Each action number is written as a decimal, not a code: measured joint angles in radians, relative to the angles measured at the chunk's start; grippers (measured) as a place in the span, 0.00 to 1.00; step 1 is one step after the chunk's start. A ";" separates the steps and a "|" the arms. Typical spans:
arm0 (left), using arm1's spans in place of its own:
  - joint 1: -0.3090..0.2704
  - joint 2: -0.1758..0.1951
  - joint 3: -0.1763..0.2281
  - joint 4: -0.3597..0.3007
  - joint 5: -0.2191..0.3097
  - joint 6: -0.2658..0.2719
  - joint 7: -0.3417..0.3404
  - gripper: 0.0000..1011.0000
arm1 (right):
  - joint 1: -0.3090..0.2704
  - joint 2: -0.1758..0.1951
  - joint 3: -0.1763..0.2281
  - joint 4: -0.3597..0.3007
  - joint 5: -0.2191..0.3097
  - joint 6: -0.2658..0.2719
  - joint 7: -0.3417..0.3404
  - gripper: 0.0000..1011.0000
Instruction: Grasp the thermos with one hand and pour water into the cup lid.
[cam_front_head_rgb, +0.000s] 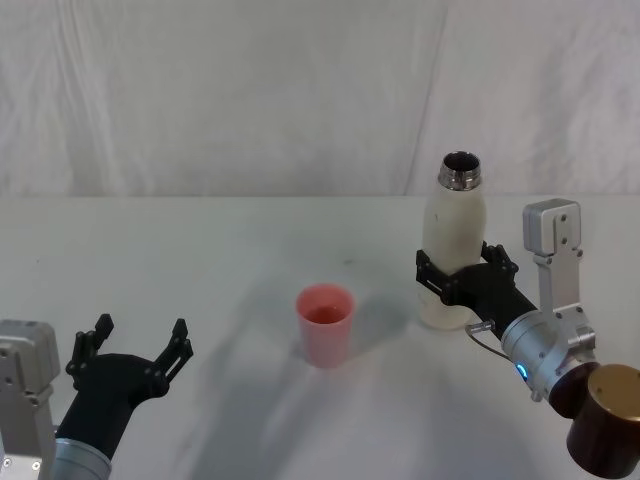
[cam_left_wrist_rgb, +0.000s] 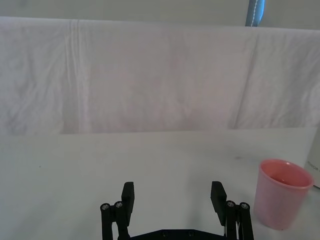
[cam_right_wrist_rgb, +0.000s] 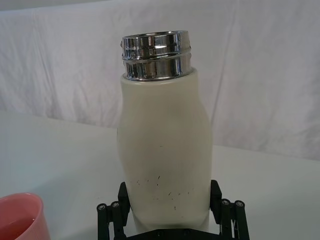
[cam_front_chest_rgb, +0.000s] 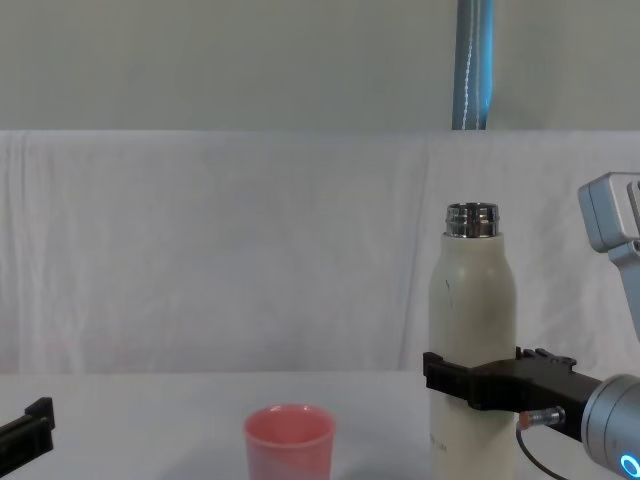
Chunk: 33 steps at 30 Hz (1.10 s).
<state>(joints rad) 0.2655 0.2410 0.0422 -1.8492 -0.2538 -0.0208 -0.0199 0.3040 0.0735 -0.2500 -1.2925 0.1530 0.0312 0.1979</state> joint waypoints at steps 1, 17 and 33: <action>0.000 0.000 0.000 0.000 0.000 0.000 0.000 0.99 | 0.001 0.000 0.000 0.002 0.000 0.000 0.000 0.95; 0.000 0.000 0.000 0.000 0.000 0.000 0.000 0.99 | 0.015 0.004 -0.007 0.023 0.000 0.008 0.002 0.95; 0.000 0.000 0.000 0.000 0.000 0.000 0.000 0.99 | 0.019 0.004 -0.002 0.027 0.012 0.026 0.006 0.95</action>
<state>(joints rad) 0.2655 0.2410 0.0421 -1.8492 -0.2538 -0.0208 -0.0199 0.3232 0.0775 -0.2524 -1.2653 0.1645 0.0572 0.2040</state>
